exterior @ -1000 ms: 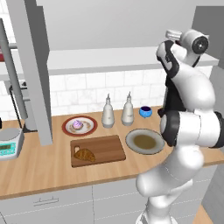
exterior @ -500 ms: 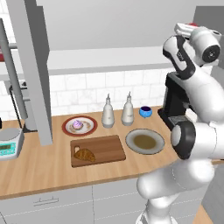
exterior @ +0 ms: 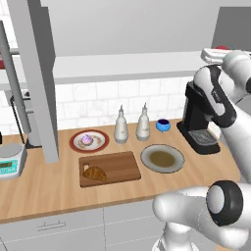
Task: From the different types of pastries on the counter, select a croissant and place it on the cutting board. Then retrieve a jar of jam from the cabinet and place it alongside the croissant on the cutting board.
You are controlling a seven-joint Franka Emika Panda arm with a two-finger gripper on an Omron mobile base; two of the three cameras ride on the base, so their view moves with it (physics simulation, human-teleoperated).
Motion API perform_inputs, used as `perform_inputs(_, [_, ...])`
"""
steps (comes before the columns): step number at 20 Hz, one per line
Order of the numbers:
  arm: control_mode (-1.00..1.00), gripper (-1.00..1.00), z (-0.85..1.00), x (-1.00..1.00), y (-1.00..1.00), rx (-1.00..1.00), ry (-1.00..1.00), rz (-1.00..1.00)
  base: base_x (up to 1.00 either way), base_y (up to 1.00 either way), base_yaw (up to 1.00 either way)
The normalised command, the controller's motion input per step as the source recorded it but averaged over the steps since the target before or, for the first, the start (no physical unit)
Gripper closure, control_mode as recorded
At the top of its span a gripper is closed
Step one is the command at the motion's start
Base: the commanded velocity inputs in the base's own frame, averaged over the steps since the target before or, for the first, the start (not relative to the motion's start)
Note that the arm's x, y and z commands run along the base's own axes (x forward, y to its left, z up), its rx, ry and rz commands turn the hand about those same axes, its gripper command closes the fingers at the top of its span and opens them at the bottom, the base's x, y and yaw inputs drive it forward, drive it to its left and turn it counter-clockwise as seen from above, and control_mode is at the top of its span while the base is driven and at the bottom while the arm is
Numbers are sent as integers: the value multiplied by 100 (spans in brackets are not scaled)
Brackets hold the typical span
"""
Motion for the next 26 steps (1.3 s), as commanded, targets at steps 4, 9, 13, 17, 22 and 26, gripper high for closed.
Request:
perform_inputs(4, [-100, 100, 9, -100, 53, -1, 29, 3, 0, 0, 0])
perform_inputs(9, [-100, 100, 1, -98, 49, -2, 28, 7, 0, 0, 0])
perform_inputs(13, [-100, 100, -13, -78, 49, -3, 13, 14, 0, 0, 0])
perform_inputs(17, [-100, 100, -23, -70, 32, -1, 3, 19, 0, 0, 0])
perform_inputs(22, [-100, 100, -39, -40, 56, -9, 4, 17, 0, 0, 0])
perform_inputs(26, [-100, 100, -21, -8, 71, -10, 12, 12, 0, 0, 0])
